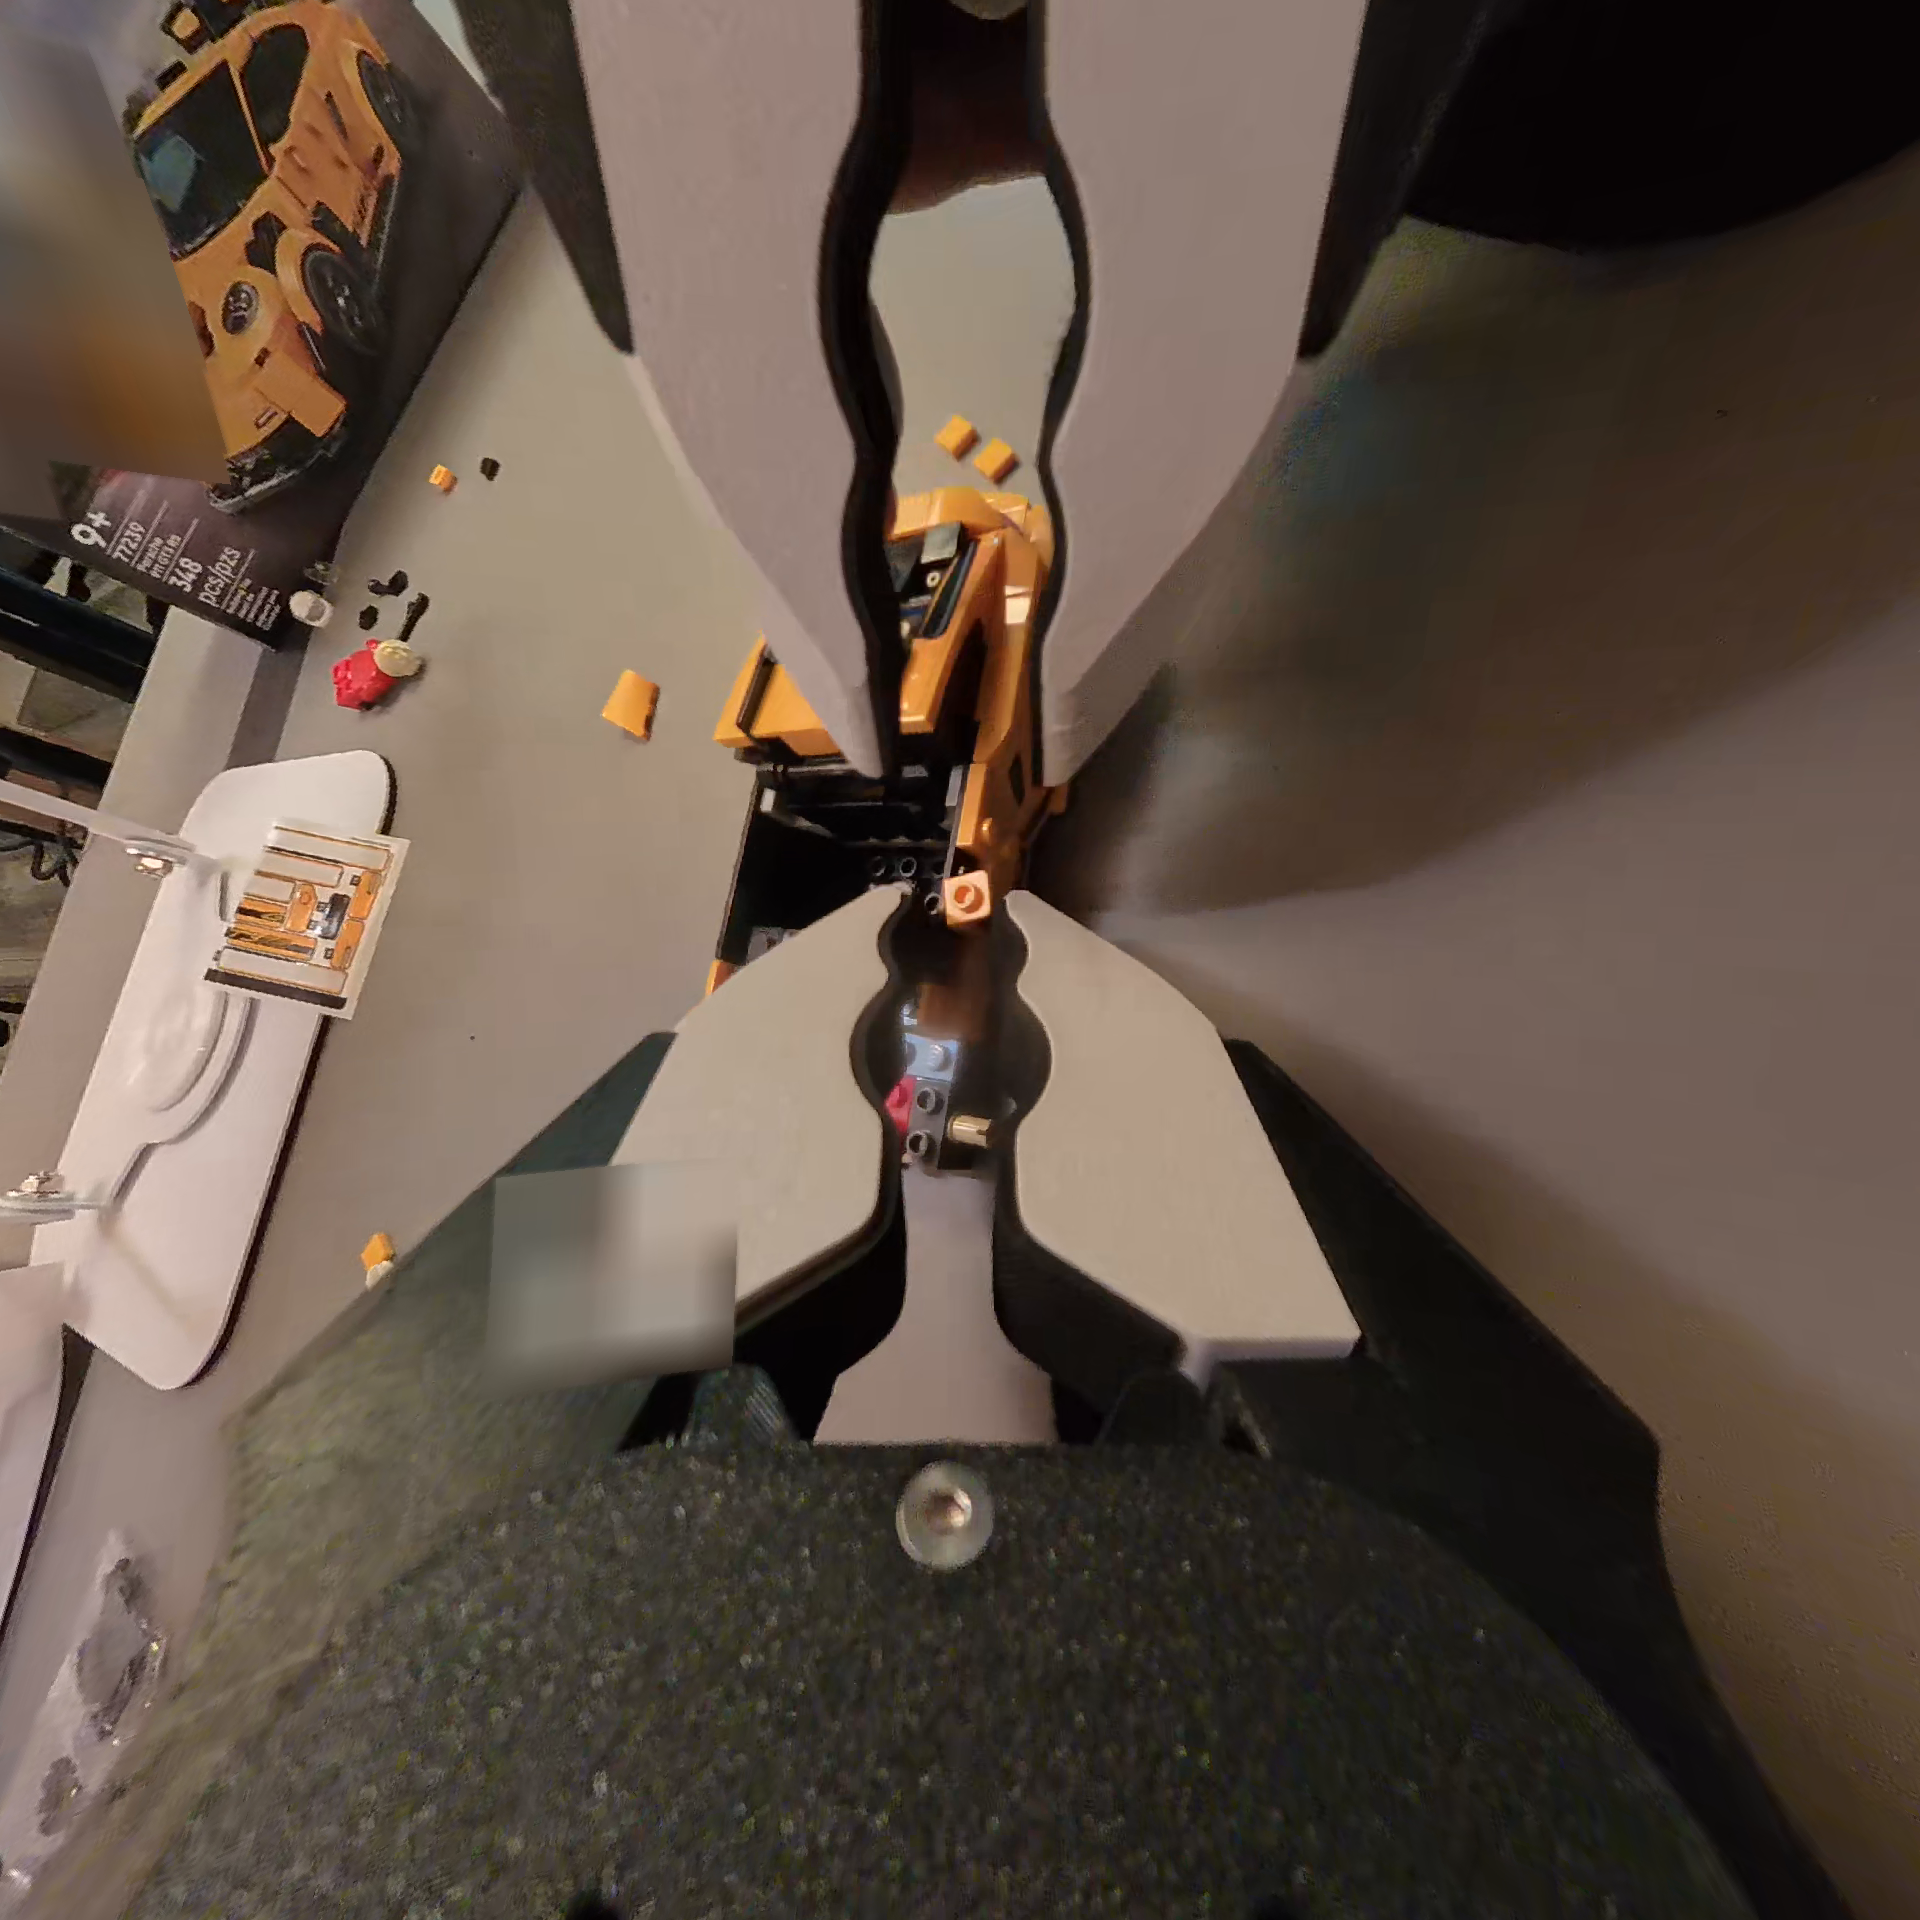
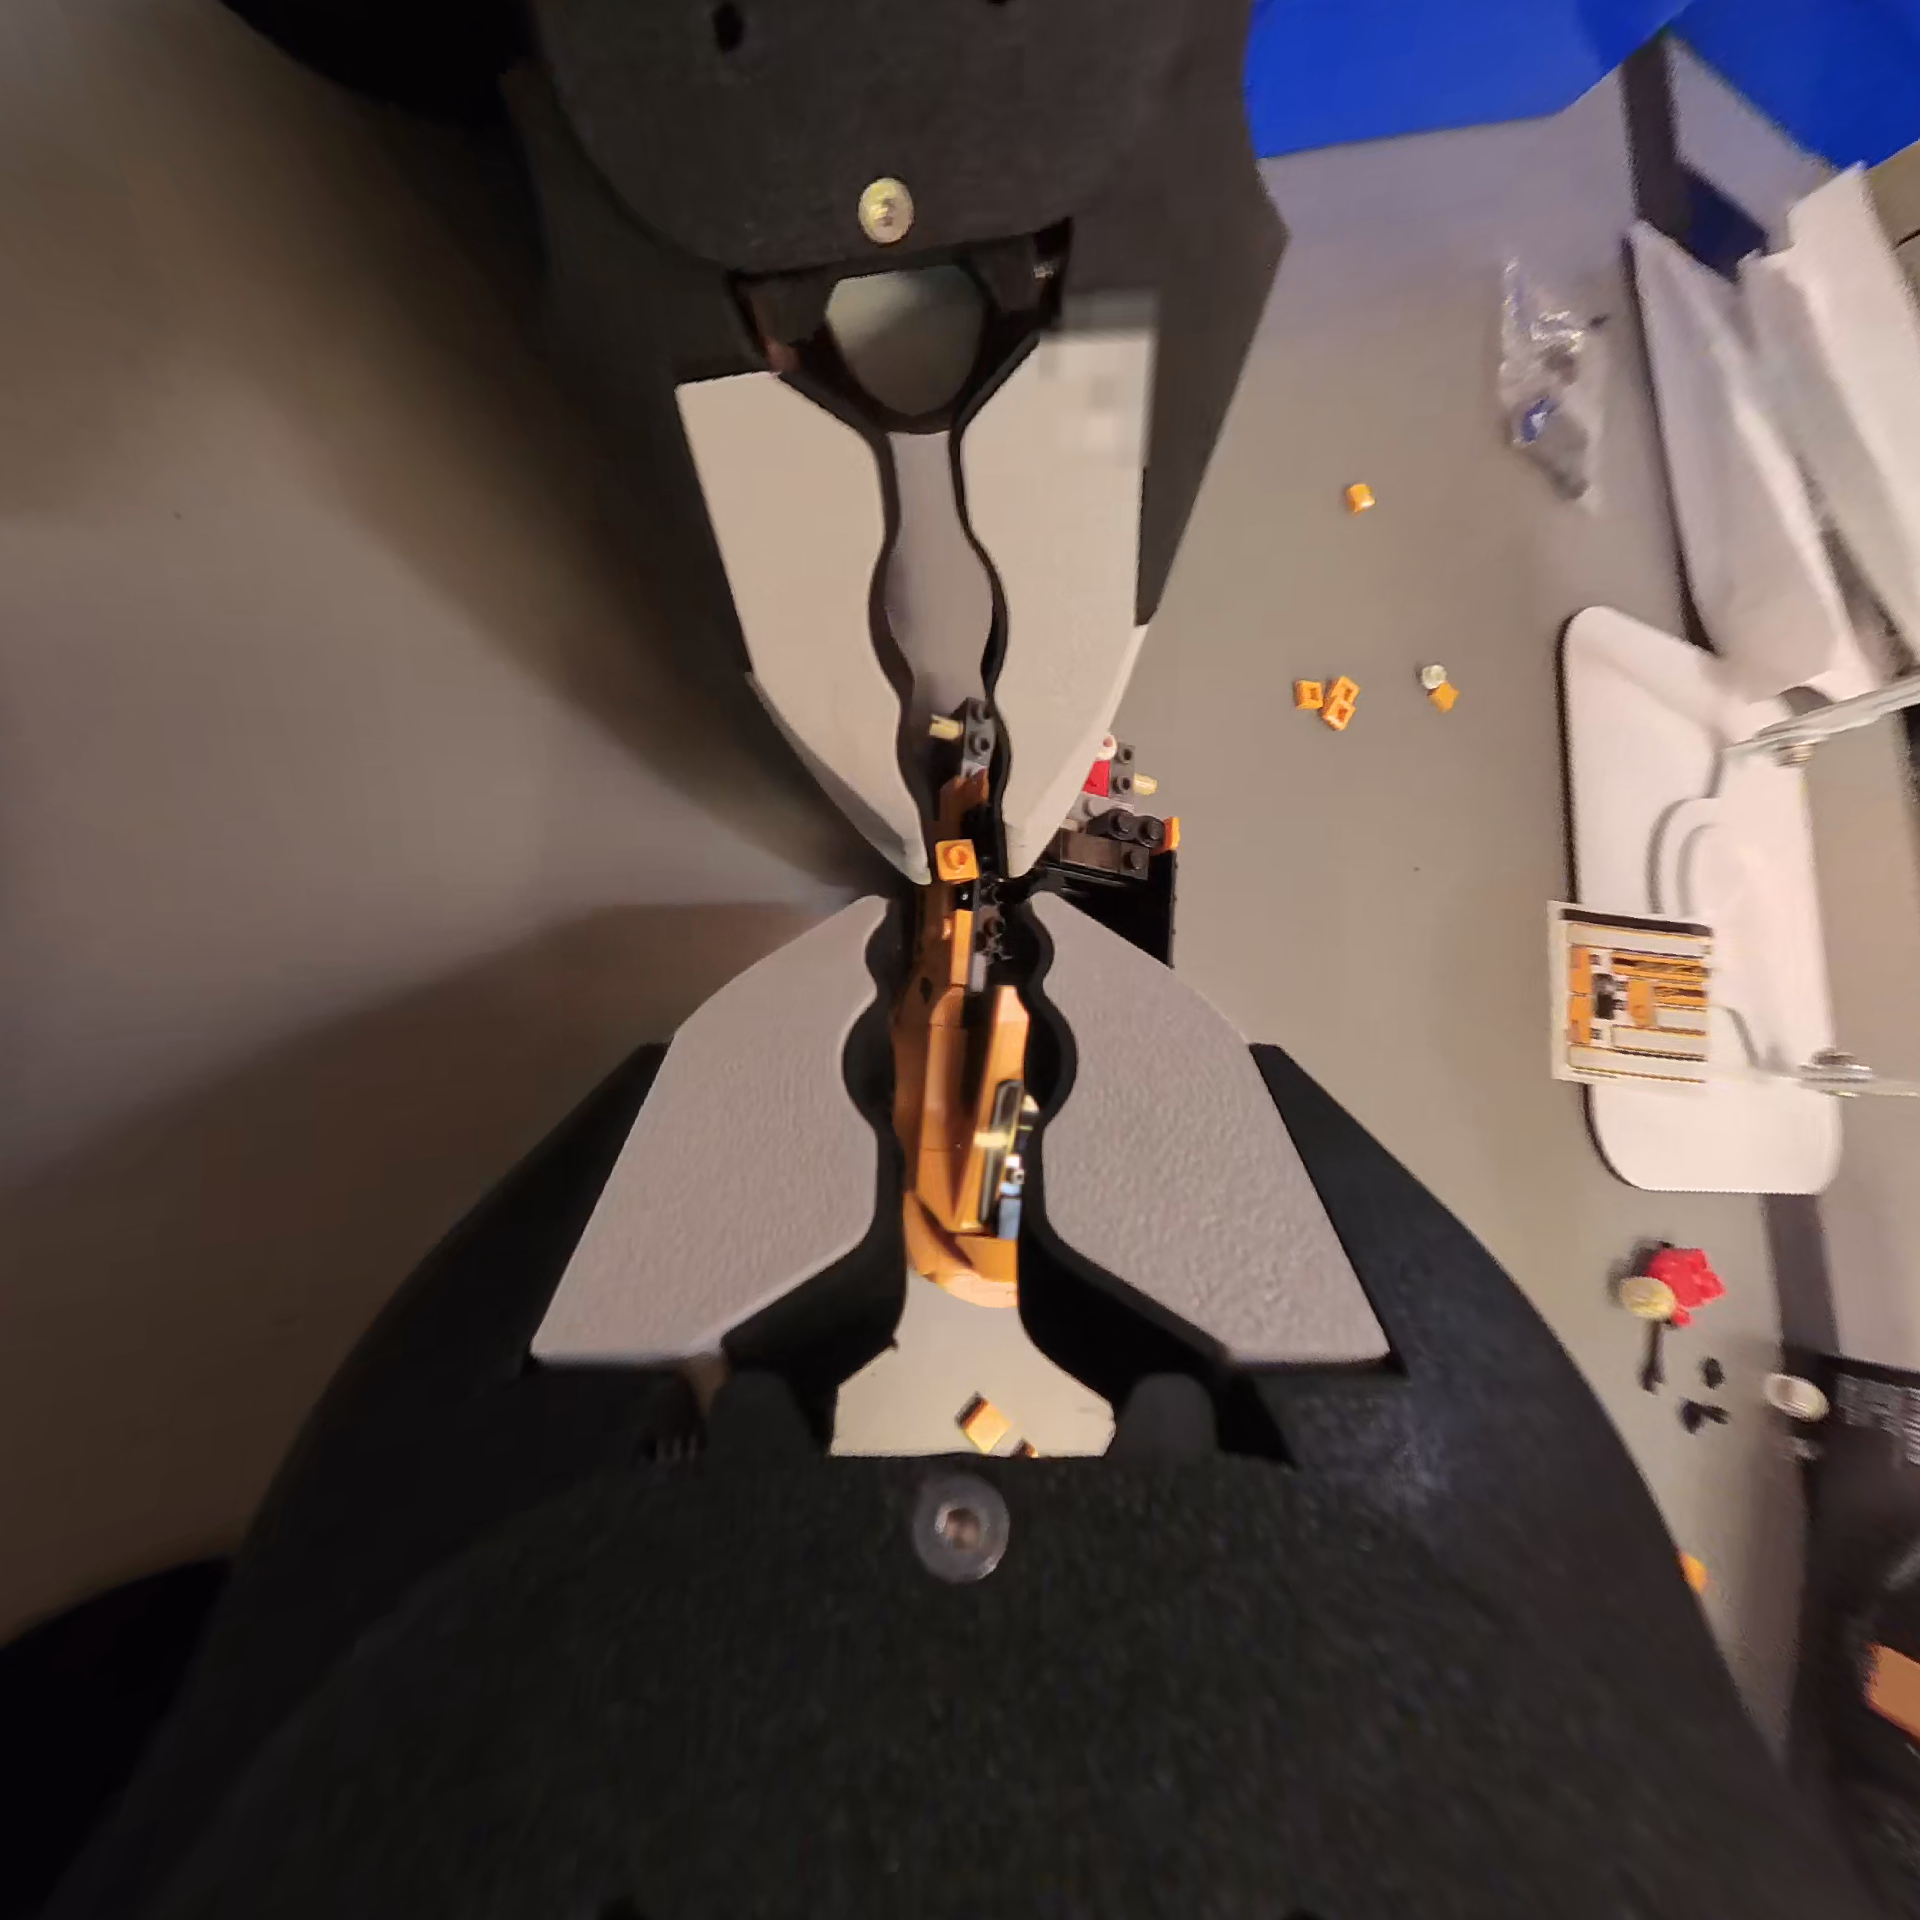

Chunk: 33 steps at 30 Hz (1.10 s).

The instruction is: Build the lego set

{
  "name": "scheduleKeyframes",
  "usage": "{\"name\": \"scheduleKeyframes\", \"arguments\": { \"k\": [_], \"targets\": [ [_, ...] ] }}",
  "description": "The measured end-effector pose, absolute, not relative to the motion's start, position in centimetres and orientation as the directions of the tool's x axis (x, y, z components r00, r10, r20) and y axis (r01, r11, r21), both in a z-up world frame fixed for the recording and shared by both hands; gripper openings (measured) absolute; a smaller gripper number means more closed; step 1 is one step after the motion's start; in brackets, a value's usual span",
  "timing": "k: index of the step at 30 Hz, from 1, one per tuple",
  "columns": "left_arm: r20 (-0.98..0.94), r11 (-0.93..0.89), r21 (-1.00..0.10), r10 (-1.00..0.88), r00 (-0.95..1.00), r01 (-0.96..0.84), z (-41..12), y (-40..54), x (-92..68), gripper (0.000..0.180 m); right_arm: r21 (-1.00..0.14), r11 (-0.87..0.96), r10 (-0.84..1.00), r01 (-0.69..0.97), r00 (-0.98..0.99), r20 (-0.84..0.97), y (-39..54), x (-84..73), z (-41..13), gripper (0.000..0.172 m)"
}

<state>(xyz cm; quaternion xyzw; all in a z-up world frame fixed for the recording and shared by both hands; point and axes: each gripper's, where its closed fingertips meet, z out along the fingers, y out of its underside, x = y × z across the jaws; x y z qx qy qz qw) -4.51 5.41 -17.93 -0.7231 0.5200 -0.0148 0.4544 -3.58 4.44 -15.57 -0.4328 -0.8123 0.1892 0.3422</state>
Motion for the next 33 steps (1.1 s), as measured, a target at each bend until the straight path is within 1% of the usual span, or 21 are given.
{"name": "scheduleKeyframes", "arguments": {
  "k": [4,7,9,14,20,23,27,31,33],
  "targets": [
    [-0.436,-0.055,-0.683,-0.769,0.468,-0.728,-17.9,5.5,-4.5,0.013,-0.611,0.515,0.851,0.602,-0.441,0.283,4.6,-3.9,-15.5,0.020],
    [-0.430,-0.069,-0.689,-0.763,0.483,-0.722,-17.9,5.7,-4.7,0.015,-0.595,0.484,0.858,0.641,-0.481,0.179,4.5,-4.2,-15.1,0.019],
    [-0.434,-0.070,-0.690,-0.756,0.490,-0.720,-17.8,5.9,-4.9,0.016,-0.564,0.471,0.860,0.678,-0.496,0.122,4.6,-4.5,-14.9,0.019],
    [-0.433,-0.077,-0.696,-0.748,0.503,-0.714,-17.8,6.1,-5.1,0.018,-0.456,0.479,0.854,0.750,-0.518,0.044,4.8,-5.0,-15.7,0.018],
    [-0.432,-0.080,-0.699,-0.744,0.509,-0.711,-17.8,6.2,-5.3,0.019,-0.374,0.489,0.850,0.788,-0.526,0.004,5.1,-5.3,-16.9,0.014],
    [-0.434,-0.086,-0.699,-0.739,0.516,-0.710,-17.9,6.4,-5.4,0.020,-0.363,0.485,0.853,0.796,-0.522,-0.006,5.4,-5.6,-17.1,0.011],
    [-0.428,-0.090,-0.705,-0.737,0.523,-0.704,-17.9,6.5,-5.5,0.020,-0.365,0.478,0.857,0.799,-0.515,-0.004,5.5,-5.8,-17.4,0.002],
    [-0.437,-0.085,-0.702,-0.733,0.522,-0.707,-17.9,6.5,-5.7,0.021,-0.350,0.499,0.850,0.793,-0.527,0.017,5.4,-5.8,-17.4,0.000],
    [-0.447,-0.078,-0.698,-0.728,0.519,-0.712,-17.9,6.6,-5.7,0.022,-0.340,0.508,0.846,0.791,-0.533,0.022,5.4,-5.7,-17.5,0.003]
  ]
}}
